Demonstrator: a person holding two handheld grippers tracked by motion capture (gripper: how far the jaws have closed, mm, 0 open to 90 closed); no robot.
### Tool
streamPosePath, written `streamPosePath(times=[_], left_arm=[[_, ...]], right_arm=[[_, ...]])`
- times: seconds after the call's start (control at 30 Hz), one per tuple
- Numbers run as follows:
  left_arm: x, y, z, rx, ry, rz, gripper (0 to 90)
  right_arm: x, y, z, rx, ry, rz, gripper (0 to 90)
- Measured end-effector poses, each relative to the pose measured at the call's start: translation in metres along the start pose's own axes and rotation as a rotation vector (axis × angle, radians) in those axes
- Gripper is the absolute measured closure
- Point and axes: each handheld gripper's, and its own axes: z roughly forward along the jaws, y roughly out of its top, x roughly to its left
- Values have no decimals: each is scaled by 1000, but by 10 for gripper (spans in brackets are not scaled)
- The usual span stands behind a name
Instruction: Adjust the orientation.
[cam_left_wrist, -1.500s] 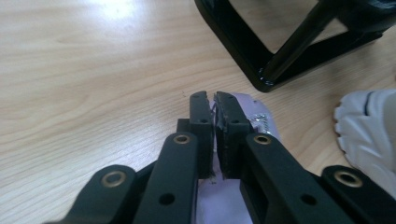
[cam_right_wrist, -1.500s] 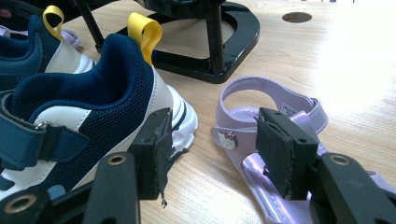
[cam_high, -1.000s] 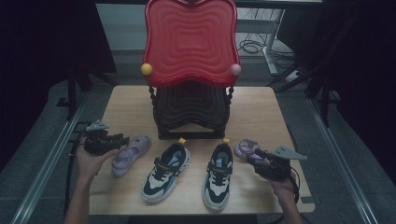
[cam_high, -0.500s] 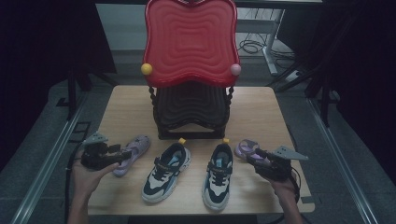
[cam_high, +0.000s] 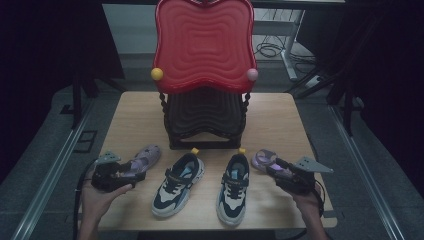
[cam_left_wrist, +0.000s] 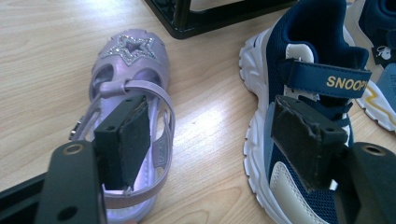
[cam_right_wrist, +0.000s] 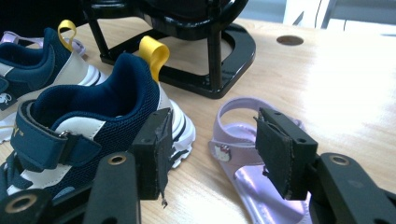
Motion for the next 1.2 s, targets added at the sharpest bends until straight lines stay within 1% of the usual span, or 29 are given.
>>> streamPosePath(times=[0.1, 0.13, 0.17, 0.23, 0.3, 0.33, 0.43, 0.47, 0.5, 0.57, 0.67, 0.7, 0.73, 0.8, 0.87, 0.9, 0.93, 1.0, 1.07, 1.1, 1.13, 1.2], left_arm=[[-1, -1, 1, 1, -3, 5, 255], [-2, -1, 1, 1, -4, 7, 255], [-3, -2, 2, 5, -10, 12, 242], [-4, 0, 2, 10, -12, 15, 239], [-6, 0, 2, 9, -13, 20, 238], [-6, 1, 2, 8, -15, 22, 237], [-6, 2, 2, 6, -16, 23, 238], [-5, 2, 2, 8, -16, 20, 238], [-4, 1, 4, 16, -12, 16, 240], [-2, 0, 4, 16, -7, 10, 243], [-1, 0, 3, 10, 0, 6, 247], [-1, 0, 3, 10, 0, 6, 248], [-1, 0, 3, 10, 1, 5, 249], [-2, -1, 3, 14, 1, 6, 249], [-2, -1, 4, 17, -1, 5, 249], [-2, -1, 3, 17, -16, 3, 249], [-3, -1, 3, 13, -43, -1, 249], [-7, 1, -1, 5, -36, 8, 254], [-8, 1, -3, 1, -32, 10, 255], [-8, 1, -3, 1, -32, 10, 255], [-8, 1, -3, 2, -26, 8, 255], [-8, 1, -3, 3, -26, 5, 256]], right_arm=[[-2, 0, -2, -12, -9, -6, 461], [-2, 0, -3, -15, -13, 0, 461], [-5, 0, -5, -12, -7, -7, 468], [-6, 1, -7, -5, -14, -12, 478], [-7, 1, -8, -4, -15, -9, 478], [-8, 1, -11, -4, -7, 2, 486], [-10, 0, -15, 8, -5, -3, 505], [-11, 0, -17, 16, -10, -10, 522], [-12, 1, -18, 28, 9, -13, 575], [-13, 2, -18, 44, 30, 6, 604], [-12, 3, -15, 62, 58, -6, 688], [-12, 3, -15, 62, 58, -6, 688], [-8, 3, -10, 79, 76, -27, 761], [-6, 3, -6, 89, 89, -49, 819], [-4, 3, -4, 108, 90, -66, 888], [-4, 3, -4, 108, 90, -66, 888], [-5, 3, -2, 127, 89, -77, 891], [-5, 3, -2, 133, 75, -97, 892], [-4, 2, -2, 143, 83, -115, 892], [-4, 2, -2, 143, 83, -115, 892], [-1, 2, 1, 160, 96, -143, 892], [2, 2, 7, 176, 105, -158, 892]])
